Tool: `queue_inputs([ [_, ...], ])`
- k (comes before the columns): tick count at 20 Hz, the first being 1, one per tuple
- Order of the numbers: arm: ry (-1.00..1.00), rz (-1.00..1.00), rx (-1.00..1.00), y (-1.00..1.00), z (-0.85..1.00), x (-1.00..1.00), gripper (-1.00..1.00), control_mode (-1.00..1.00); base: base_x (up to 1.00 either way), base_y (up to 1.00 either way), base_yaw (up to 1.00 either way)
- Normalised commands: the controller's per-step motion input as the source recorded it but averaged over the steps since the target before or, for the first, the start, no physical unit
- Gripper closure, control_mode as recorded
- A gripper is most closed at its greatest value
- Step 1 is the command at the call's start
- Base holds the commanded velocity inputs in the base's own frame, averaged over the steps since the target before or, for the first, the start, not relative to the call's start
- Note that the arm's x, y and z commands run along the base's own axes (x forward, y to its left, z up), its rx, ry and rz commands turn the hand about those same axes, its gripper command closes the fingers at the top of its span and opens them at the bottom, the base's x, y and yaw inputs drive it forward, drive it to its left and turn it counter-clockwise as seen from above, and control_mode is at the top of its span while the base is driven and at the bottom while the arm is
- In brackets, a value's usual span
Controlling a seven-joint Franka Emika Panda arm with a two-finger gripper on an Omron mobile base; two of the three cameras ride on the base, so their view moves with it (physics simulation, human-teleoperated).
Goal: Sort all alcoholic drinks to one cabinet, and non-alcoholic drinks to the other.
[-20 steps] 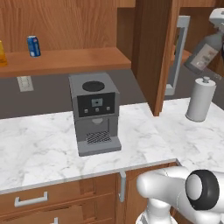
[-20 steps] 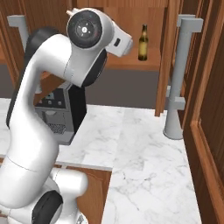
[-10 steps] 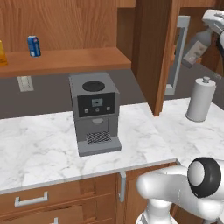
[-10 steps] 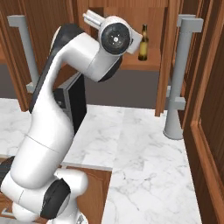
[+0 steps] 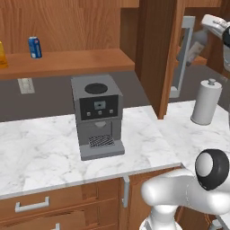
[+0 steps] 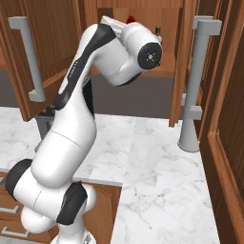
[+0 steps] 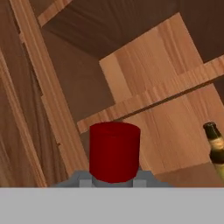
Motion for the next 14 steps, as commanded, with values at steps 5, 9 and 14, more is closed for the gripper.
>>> queue_inputs([
  [5,-0.18,0.07,-0.17,0.0,0.0,0.27,1.0,-1.0,0.0,0.0,0.0],
  [9,-0.19,0.01,-0.21,0.0,0.0,0.2,1.0,-1.0,0.0,0.0,0.0],
  [14,-0.17,0.0,-0.23,0.0,0.0,0.11,1.0,-1.0,0.0,0.0,0.0],
])
